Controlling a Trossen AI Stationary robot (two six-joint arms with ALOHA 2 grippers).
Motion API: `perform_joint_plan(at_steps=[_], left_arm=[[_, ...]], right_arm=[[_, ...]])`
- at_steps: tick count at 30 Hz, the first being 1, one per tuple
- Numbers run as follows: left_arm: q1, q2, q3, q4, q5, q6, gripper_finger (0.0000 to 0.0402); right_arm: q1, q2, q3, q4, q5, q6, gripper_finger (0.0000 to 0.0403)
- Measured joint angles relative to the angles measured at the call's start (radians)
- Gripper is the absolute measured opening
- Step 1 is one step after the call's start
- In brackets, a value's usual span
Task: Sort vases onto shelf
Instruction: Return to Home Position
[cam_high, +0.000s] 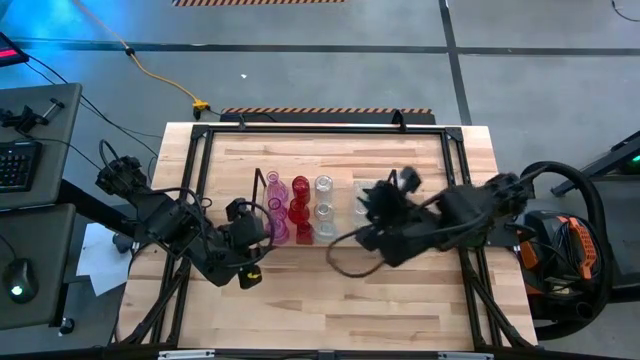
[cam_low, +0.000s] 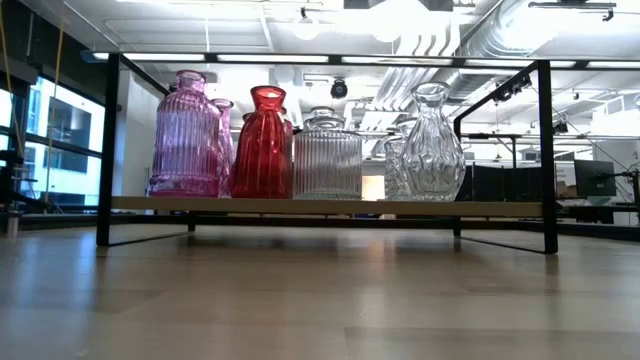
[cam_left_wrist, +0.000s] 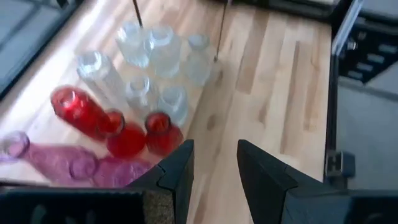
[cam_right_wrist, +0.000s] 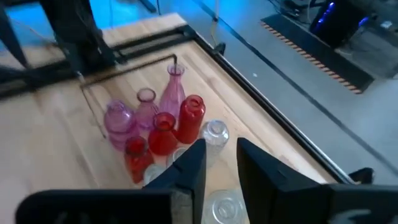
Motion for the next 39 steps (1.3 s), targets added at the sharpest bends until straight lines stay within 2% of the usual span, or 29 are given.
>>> perform_joint_plan(at_steps=[3,6,10,14,17,22,27,31,34,39], left_arm=[[-0.006,-0.005,0.0,0.053,-0.028,0.057,0.0115],[-0.007,-0.027,0.0,0.055,0.002,0.098,0.0115],[0.012,-0.056,0.0,0.017,0.012,0.142,0.0115],[0.063,-0.113,-0.03,-0.003,0.028,0.197,0.0115],[0.133,-0.19,-0.119,0.054,0.079,0.256,0.0115],[0.296,-0.347,-0.316,0.264,0.277,0.424,0.0115],[0.528,-0.484,-0.508,0.47,0.471,0.542,0.0115],[0.727,-0.579,-0.67,0.632,0.662,0.592,0.0115],[0.833,-0.628,-0.778,0.725,0.79,0.589,0.0115],[0.929,-0.668,-0.894,0.77,0.867,0.587,0.0115]], right_arm=[[0.037,-0.074,-0.026,-0.002,0.007,0.032,0.0051],[0.09,-0.135,-0.038,-0.001,0.055,0.028,0.0012],[0.165,-0.225,-0.093,0.001,0.143,0.021,0.0009],[0.21,-0.355,-0.237,0.0,0.182,0.081,0.0003],[0.247,-0.459,-0.39,0.0,0.174,0.161,0.0001],[0.298,-0.637,-0.639,0.021,0.167,0.321,0.0],[0.339,-0.826,-0.835,0.155,0.182,0.351,0.0],[0.375,-0.967,-0.988,0.313,0.224,0.297,0.0],[0.401,-1.054,-1.099,0.465,0.226,0.215,0.0],[0.425,-1.172,-1.249,0.597,0.233,0.137,0.0]])
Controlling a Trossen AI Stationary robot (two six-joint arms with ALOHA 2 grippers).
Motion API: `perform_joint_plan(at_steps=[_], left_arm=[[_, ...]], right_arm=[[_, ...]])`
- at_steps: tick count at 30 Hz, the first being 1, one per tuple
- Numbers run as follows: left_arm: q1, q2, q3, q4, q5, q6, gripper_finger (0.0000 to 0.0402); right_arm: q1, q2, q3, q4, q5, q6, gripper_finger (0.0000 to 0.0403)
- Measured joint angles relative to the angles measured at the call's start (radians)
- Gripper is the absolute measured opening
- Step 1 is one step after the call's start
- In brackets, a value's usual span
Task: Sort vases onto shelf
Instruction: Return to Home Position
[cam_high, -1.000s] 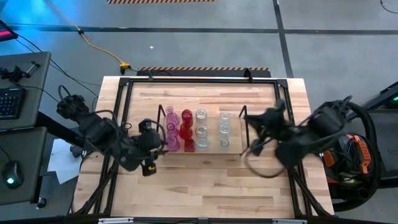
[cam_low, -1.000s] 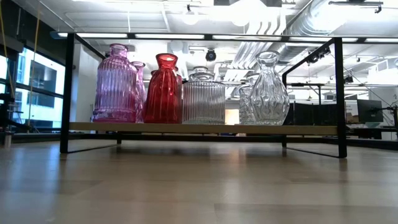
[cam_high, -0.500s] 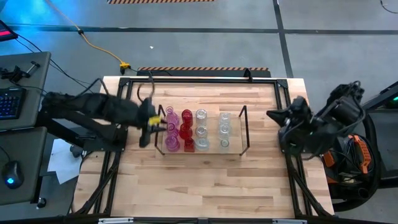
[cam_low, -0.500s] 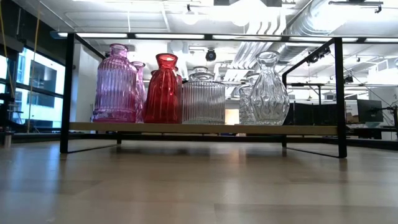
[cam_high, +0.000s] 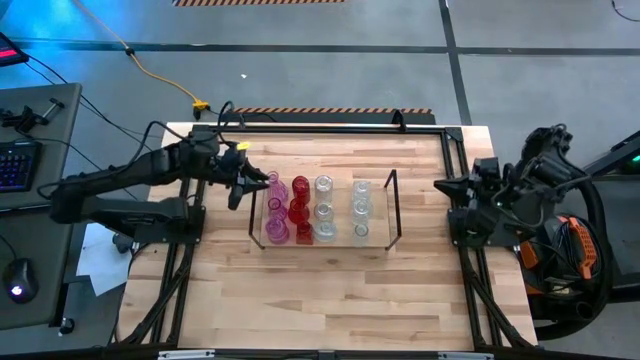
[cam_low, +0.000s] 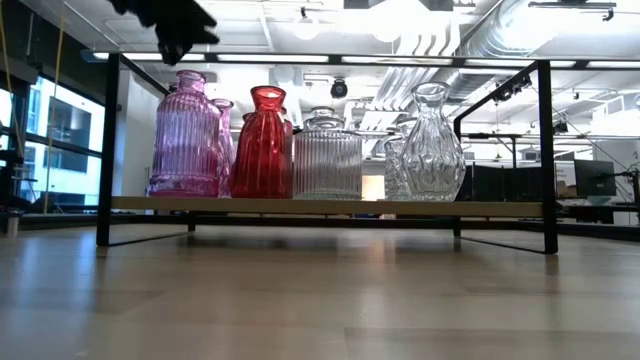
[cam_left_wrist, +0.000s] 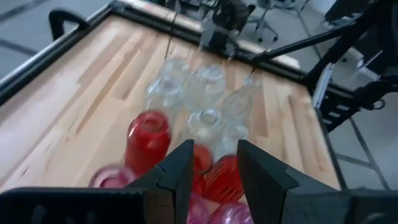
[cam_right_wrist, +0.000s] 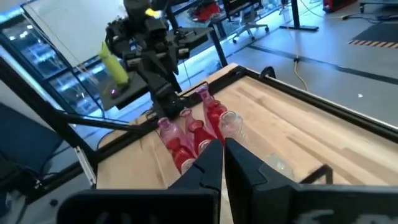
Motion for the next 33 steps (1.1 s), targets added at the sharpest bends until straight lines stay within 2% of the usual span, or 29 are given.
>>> perform_joint_plan(at_steps=[4,9,14,22,25,29,31,33], left_arm=[[0.025,-0.019,-0.046,0.012,0.0,-0.011,0.0115],[0.021,-0.037,-0.067,0.036,0.0,-0.045,0.0115],[0.009,-0.059,-0.068,0.094,0.0,-0.043,0.0115],[0.009,-0.111,-0.068,0.162,-0.016,-0.036,0.0115],[-0.011,-0.133,-0.068,0.184,-0.107,-0.02,0.0115],[-0.049,-0.143,-0.068,0.271,-0.301,-0.061,0.0115],[-0.054,-0.153,-0.068,0.303,-0.349,-0.059,0.0115],[-0.059,-0.164,-0.068,0.306,-0.354,-0.024,0.0115]], right_arm=[[0.01,-0.074,-0.093,0.015,0.03,0.003,0.0],[0.024,-0.141,-0.177,0.063,0.017,-0.041,0.0],[0.046,-0.165,-0.193,0.183,0.005,-0.202,0.0],[0.048,-0.162,-0.193,0.41,-0.031,-0.574,0.0],[0.048,-0.164,-0.193,0.439,-0.04,-0.605,0.0],[0.048,-0.165,-0.193,0.428,-0.037,-0.55,0.0],[0.048,-0.165,-0.193,0.428,-0.03,-0.538,0.0],[0.048,-0.165,-0.193,0.426,-0.03,-0.534,0.0]])
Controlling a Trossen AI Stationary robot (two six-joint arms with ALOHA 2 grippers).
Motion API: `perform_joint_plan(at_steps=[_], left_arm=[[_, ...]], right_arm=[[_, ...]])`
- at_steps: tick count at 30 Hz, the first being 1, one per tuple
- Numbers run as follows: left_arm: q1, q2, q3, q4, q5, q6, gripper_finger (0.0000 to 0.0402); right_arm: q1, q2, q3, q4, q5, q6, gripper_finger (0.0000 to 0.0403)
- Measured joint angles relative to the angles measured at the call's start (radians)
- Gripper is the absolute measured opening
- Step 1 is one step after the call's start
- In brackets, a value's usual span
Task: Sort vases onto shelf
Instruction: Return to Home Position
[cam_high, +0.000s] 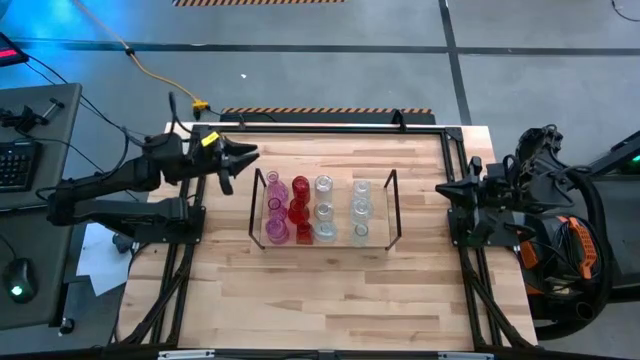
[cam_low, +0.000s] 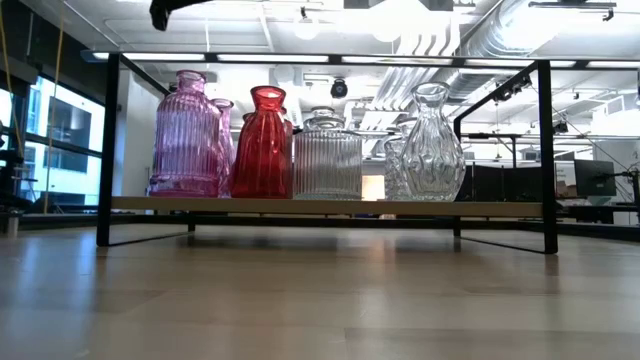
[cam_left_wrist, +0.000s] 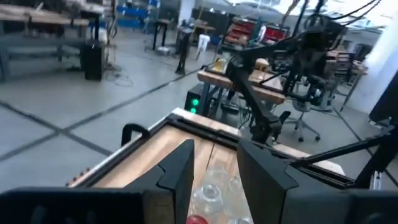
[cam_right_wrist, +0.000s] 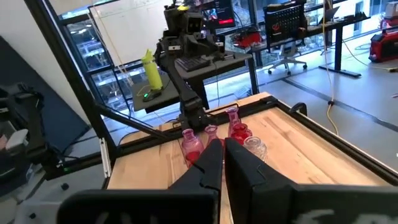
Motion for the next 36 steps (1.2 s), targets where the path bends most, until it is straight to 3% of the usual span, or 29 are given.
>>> perform_joint_plan(at_steps=[6,9,14,21,29,36], left_arm=[[-0.051,0.001,-0.016,-0.017,0.029,0.033,0.0115],[-0.071,-0.003,-0.055,-0.009,-0.008,0.004,0.0115],[-0.087,-0.055,-0.207,0.039,-0.128,-0.068,0.0115],[-0.088,-0.222,-0.482,0.288,-0.105,-0.092,0.0115],[-0.086,-0.438,-0.647,0.331,-0.071,-0.118,0.0115],[-0.086,-0.567,-0.685,0.249,-0.074,-0.126,0.0115]], right_arm=[[0.0,0.0,0.0,-0.003,-0.004,0.008,0.0],[0.0,0.0,0.0,-0.025,-0.004,0.039,0.0],[0.0,0.0,0.0,-0.156,0.034,0.193,0.0],[0.0,-0.016,-0.055,-0.26,0.128,0.302,0.0],[0.0,-0.184,-0.312,-0.133,0.141,0.353,0.0],[0.0,-0.363,-0.527,0.165,0.126,0.161,0.0]])
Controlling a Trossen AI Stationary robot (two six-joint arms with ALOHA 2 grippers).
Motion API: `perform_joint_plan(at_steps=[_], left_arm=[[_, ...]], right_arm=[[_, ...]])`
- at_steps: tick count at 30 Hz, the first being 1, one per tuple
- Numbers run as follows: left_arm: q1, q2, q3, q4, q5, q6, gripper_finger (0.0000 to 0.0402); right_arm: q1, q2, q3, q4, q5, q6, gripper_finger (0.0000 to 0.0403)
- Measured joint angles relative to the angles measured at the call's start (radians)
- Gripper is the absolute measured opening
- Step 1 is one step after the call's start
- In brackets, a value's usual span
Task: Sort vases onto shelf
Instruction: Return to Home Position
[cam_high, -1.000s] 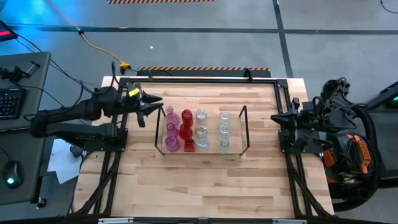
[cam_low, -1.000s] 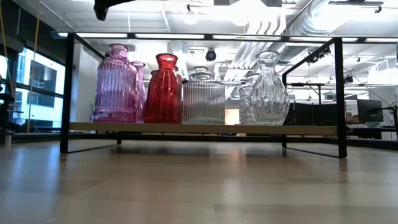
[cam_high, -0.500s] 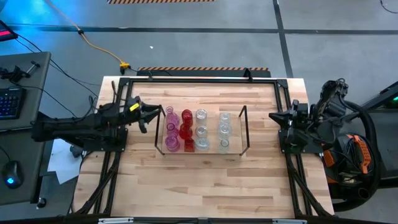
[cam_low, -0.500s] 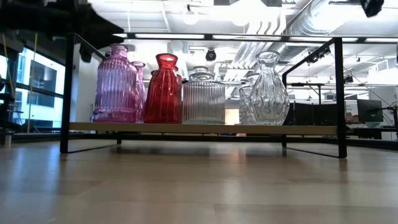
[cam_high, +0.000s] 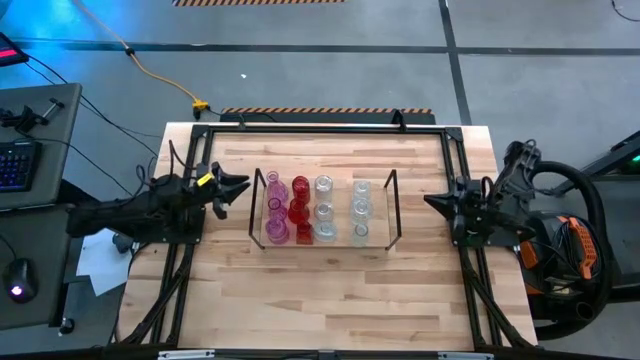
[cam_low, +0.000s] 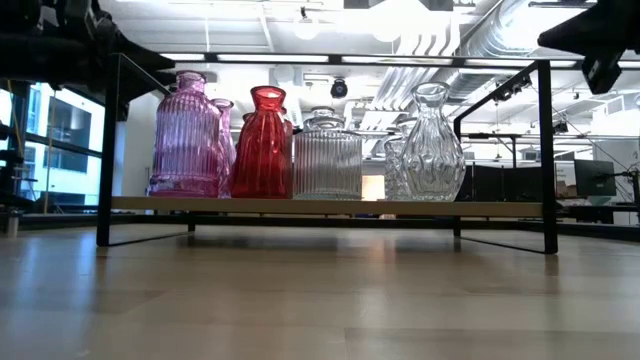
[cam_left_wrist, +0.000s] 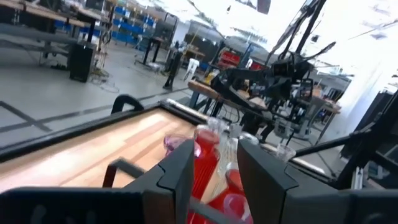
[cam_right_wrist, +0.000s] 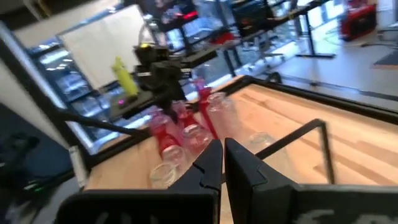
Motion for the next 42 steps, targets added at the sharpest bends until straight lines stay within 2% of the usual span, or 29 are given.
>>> perform_joint_plan(at_steps=[3,6,10,13,21,27,33,36,39,42], left_arm=[[0.0,-0.039,0.0,-0.053,0.002,-0.019,0.0115],[0.0,-0.069,0.0,-0.09,0.002,-0.026,0.0115],[0.0,-0.091,0.0,-0.105,0.002,-0.026,0.0115],[0.0,-0.09,-0.001,-0.11,0.003,-0.025,0.0115],[0.0,-0.088,-0.002,-0.131,0.008,-0.044,0.0115],[0.0,-0.088,-0.002,-0.129,0.01,-0.046,0.0115],[0.0,-0.088,-0.002,-0.129,0.01,-0.045,0.0115],[0.0,-0.088,-0.002,-0.129,0.01,-0.036,0.0115],[0.0,-0.088,-0.002,-0.129,0.009,-0.018,0.0115],[0.0,-0.088,-0.002,-0.129,0.009,-0.007,0.0115]], right_arm=[[0.0,-0.07,-0.067,0.13,-0.065,-0.122,0.0],[0.0,-0.135,-0.131,0.299,-0.175,-0.282,0.0],[0.0,-0.135,-0.199,0.545,-0.364,-0.507,0.0],[0.0,-0.136,-0.239,0.651,-0.455,-0.608,0.0],[-0.001,-0.136,-0.339,0.862,-0.521,-0.724,0.0],[-0.001,-0.135,-0.347,0.943,-0.567,-0.819,0.0],[-0.001,-0.135,-0.347,1.035,-0.736,-1.063,0.0],[-0.009,-0.135,-0.347,1.052,-0.746,-1.149,0.0],[-0.051,-0.135,-0.348,1.025,-0.718,-1.108,0.0],[-0.108,-0.135,-0.348,0.94,-0.76,-0.989,0.0]])
